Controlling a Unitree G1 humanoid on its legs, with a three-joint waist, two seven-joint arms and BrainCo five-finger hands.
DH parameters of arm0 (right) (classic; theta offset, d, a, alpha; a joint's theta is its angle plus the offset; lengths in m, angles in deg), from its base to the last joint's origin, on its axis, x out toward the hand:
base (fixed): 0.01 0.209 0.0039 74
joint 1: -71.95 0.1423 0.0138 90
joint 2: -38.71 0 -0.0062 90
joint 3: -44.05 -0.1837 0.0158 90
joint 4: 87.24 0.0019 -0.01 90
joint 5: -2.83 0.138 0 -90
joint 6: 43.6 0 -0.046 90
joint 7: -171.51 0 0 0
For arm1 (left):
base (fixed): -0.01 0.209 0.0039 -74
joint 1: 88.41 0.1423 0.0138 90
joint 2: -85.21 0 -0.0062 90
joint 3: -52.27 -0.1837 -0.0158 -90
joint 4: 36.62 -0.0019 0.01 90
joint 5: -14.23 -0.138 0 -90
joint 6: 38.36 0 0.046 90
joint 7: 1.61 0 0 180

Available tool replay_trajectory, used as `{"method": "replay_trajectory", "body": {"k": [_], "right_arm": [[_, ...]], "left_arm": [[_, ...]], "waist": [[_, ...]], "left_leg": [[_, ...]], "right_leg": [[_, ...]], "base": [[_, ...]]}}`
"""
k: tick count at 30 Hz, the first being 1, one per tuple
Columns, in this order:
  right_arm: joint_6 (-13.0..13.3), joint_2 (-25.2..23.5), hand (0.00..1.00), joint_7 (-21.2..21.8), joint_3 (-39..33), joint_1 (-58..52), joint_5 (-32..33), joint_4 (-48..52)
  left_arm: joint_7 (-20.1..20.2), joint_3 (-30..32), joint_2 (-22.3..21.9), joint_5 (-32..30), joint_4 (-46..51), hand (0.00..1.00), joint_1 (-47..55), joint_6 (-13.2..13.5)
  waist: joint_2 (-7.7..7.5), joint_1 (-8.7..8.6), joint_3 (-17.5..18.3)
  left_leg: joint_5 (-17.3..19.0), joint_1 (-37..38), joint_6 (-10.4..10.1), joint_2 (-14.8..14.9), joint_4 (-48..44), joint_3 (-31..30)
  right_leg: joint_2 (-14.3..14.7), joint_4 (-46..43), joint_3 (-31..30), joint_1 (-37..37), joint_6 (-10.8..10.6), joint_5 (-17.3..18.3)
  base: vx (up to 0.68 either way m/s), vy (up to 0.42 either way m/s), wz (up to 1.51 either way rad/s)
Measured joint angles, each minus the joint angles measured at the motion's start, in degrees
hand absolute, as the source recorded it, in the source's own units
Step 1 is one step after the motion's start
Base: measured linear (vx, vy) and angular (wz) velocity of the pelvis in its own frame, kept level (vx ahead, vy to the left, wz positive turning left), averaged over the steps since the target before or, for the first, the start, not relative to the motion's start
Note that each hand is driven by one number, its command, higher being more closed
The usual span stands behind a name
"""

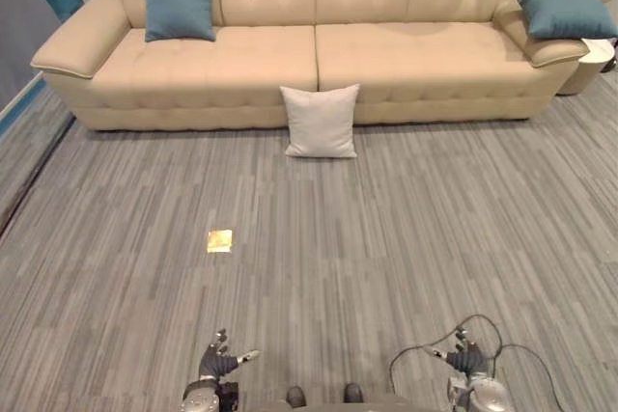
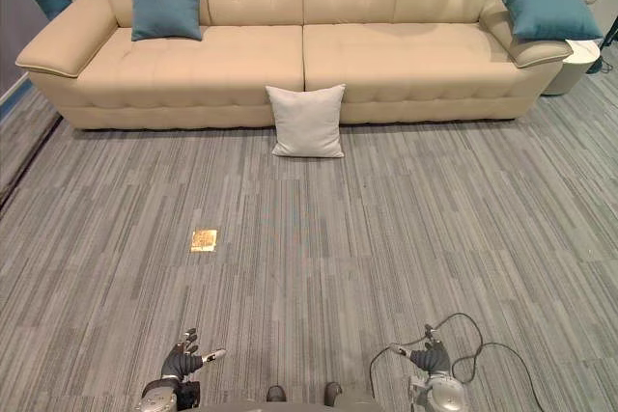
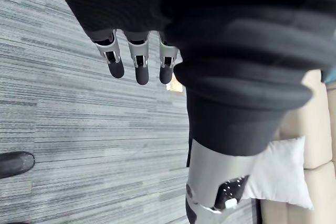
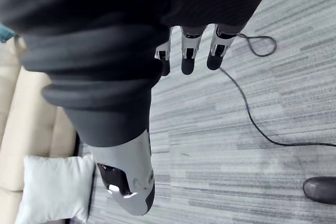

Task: Pick up cushions and gather them together orderly.

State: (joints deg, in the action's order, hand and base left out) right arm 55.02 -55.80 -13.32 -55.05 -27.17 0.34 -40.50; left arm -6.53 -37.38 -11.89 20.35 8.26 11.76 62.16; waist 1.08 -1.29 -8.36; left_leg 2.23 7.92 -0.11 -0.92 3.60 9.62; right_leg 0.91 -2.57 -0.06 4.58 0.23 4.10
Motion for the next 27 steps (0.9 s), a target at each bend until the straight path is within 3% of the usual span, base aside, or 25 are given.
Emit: {"method": "replay_trajectory", "body": {"k": [6, 15, 20, 23, 25, 27], "right_arm": [[0.0, 0.3, 0.0, 0.0, 0.2, 0.2, -0.4, 1.9], [-0.2, 0.3, 0.0, -0.1, 0.8, 0.0, -0.3, 1.9], [-0.2, 0.0, 0.0, -0.3, 0.8, 1.7, 1.1, 1.4], [-0.2, -0.2, 0.0, -0.5, 0.8, 3.7, 4.4, 1.5], [-0.2, -0.8, 0.0, -0.5, 0.7, 4.0, 6.8, 1.5], [-0.2, -1.5, 0.0, -0.5, 0.8, 4.1, 7.7, 1.8]], "left_arm": [[0.1, 0.0, 0.8, 0.0, 0.7, 0.0, 0.0, 0.0], [1.0, 0.0, 0.8, 0.1, 0.7, 0.0, 0.4, 0.0], [0.7, 0.1, 0.7, 0.6, 2.9, 0.0, 0.8, -0.1], [0.3, 0.0, 0.6, 1.2, 6.0, 0.0, 1.0, 0.0], [-0.2, 0.0, 0.6, 2.3, 8.4, 0.0, 1.1, -0.1], [-0.3, -0.3, 0.7, 2.3, 9.6, 0.0, 1.0, 0.0]], "waist": [[0.09, -0.93, -0.1], [0.38, -0.97, -0.3], [0.3, -0.76, -0.8], [0.33, -0.54, -1.3], [0.35, 0.0, -1.7], [0.6, -0.06, -2.6]], "left_leg": [[0.4, -0.1, -0.5, 0.1, -0.5, -0.1], [1.1, -2.4, 0.1, 0.1, -1.2, 0.5], [4.7, -7.4, 1.5, 0.8, -7.7, 2.6], [7.9, -9.9, 2.0, 1.0, -11.8, 4.2], [11.7, -10.3, 2.7, 0.9, -15.4, 5.5], [13.3, -8.9, 3.1, 0.8, -15.9, 5.4]], "right_leg": [[0.0, -0.1, 0.1, 0.1, -0.3, 0.2], [0.0, -1.3, -0.1, -2.5, -0.3, 0.3], [0.1, -2.7, -2.0, -5.9, -0.7, 0.6], [0.0, -7.4, -3.7, -9.3, -1.8, 3.1], [-0.5, -17.0, -4.4, -12.9, -5.8, 7.5], [-1.0, -26.3, -2.2, -16.2, -6.6, 8.2]], "base": [[0.0, -0.015, 0.01], [-0.04, -0.012, -0.02], [0.04, 0.016, -0.22], [0.04, 0.04, -0.31], [0.09, 0.089, -0.33], [0.13, 0.095, -0.1]]}}
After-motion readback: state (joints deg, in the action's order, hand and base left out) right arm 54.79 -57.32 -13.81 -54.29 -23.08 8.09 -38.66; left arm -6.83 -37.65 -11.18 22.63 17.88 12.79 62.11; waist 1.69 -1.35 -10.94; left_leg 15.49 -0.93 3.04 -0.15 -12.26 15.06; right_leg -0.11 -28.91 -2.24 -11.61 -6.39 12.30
